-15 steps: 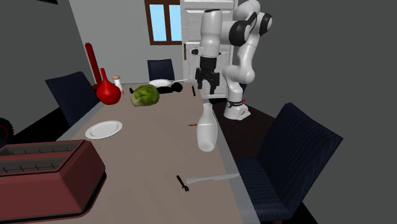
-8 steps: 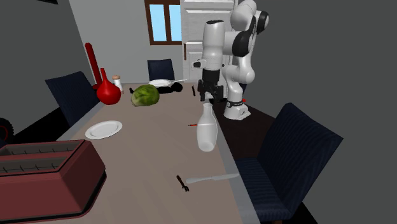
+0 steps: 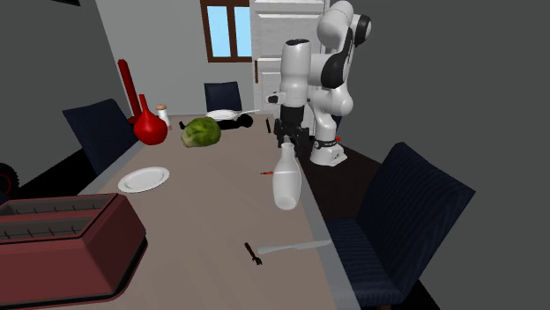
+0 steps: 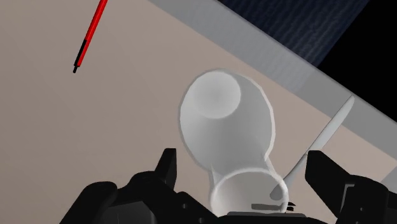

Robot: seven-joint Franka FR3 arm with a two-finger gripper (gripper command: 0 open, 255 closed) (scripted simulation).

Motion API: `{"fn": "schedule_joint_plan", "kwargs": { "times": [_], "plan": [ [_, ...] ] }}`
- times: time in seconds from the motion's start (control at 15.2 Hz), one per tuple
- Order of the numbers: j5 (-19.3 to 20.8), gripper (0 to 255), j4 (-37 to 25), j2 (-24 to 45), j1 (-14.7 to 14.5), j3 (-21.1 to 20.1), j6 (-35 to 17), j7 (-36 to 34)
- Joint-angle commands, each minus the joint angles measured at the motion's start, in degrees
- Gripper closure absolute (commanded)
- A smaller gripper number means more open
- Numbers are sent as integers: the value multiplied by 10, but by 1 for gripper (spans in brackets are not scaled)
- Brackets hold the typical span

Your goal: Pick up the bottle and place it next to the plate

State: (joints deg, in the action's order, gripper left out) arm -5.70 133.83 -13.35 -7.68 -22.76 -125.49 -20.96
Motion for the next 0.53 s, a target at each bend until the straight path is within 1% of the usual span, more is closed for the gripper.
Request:
{"fn": "schedule_joint_plan", "kwargs": {
  "times": [0.0, 0.26, 0.33, 0.46],
  "plan": [
    [0, 0, 0, 0, 0, 0, -1, 0],
    [0, 0, 0, 0, 0, 0, -1, 0],
    [0, 255, 0, 0, 0, 0, -1, 0],
    [0, 255, 0, 0, 0, 0, -1, 0]
  ]
}}
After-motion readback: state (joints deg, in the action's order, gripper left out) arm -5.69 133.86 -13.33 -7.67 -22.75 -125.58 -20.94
